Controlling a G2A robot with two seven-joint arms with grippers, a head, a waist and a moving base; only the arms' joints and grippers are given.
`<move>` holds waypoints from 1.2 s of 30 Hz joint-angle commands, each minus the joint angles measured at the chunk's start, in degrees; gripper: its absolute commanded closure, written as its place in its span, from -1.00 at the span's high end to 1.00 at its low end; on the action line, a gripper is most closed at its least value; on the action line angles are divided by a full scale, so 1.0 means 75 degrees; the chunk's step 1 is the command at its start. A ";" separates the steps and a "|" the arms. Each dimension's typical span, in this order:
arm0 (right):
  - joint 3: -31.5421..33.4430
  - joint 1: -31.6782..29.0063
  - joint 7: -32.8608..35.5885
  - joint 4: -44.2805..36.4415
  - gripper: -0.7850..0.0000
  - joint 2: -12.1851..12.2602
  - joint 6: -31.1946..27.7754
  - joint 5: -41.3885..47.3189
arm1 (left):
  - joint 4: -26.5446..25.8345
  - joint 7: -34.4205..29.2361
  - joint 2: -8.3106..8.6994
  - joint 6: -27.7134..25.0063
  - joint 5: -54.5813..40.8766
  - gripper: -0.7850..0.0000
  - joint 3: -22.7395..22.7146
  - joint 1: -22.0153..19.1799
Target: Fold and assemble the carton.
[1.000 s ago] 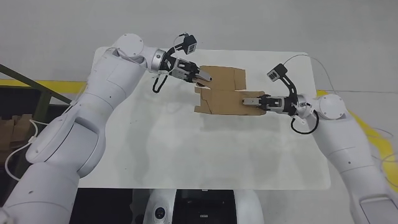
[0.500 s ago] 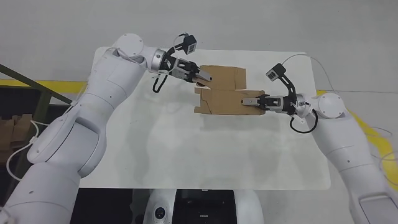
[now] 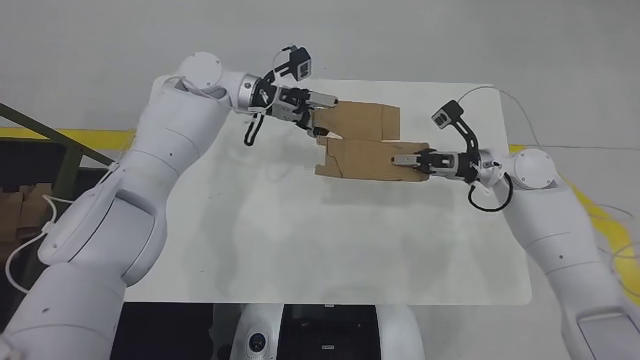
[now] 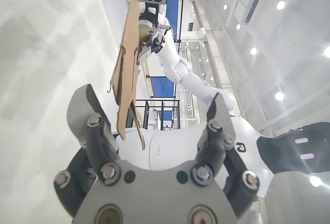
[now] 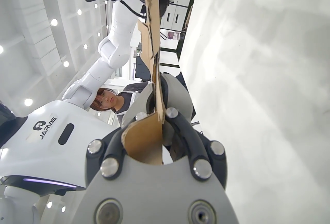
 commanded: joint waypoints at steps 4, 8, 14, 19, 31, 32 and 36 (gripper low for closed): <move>0.0033 0.0003 -0.0164 0.0057 -1.00 -0.0001 0.0031 -0.0148 | -0.0135 0.0000 0.0092 0.0000 -0.0141 1.00 -0.0036 0.0068; 0.0044 -0.0010 -0.0327 0.0057 -1.00 -0.0001 0.0062 -0.0334 | -0.0265 0.0000 0.0162 0.0000 -0.0235 1.00 -0.0027 0.0075; 0.0013 -0.0036 -0.0547 0.0006 -1.00 -0.0010 0.0130 -0.0609 | -0.0444 0.0000 0.0271 0.0000 -0.0308 1.00 -0.0025 0.0056; -0.0033 -0.0038 -0.0617 -0.0052 -1.00 -0.0023 0.0180 -0.0772 | -0.0602 0.0000 0.0341 0.0001 -0.0333 1.00 -0.0005 0.0056; 0.0027 -0.0108 -0.0346 -0.0183 -1.00 -0.0019 0.0103 -0.0678 | -0.0561 0.0000 0.0340 0.0000 -0.0154 1.00 -0.0028 -0.0070; 0.0029 -0.0112 -0.0298 -0.0190 -1.00 -0.0019 0.0094 -0.0661 | -0.0530 0.0003 0.0333 -0.0003 -0.0127 1.00 -0.0043 -0.0080; -0.0022 -0.0102 -0.0192 -0.0235 -1.00 -0.0029 0.0081 -0.0720 | -0.0482 0.0039 0.0302 -0.0038 0.0021 1.00 -0.0083 -0.0117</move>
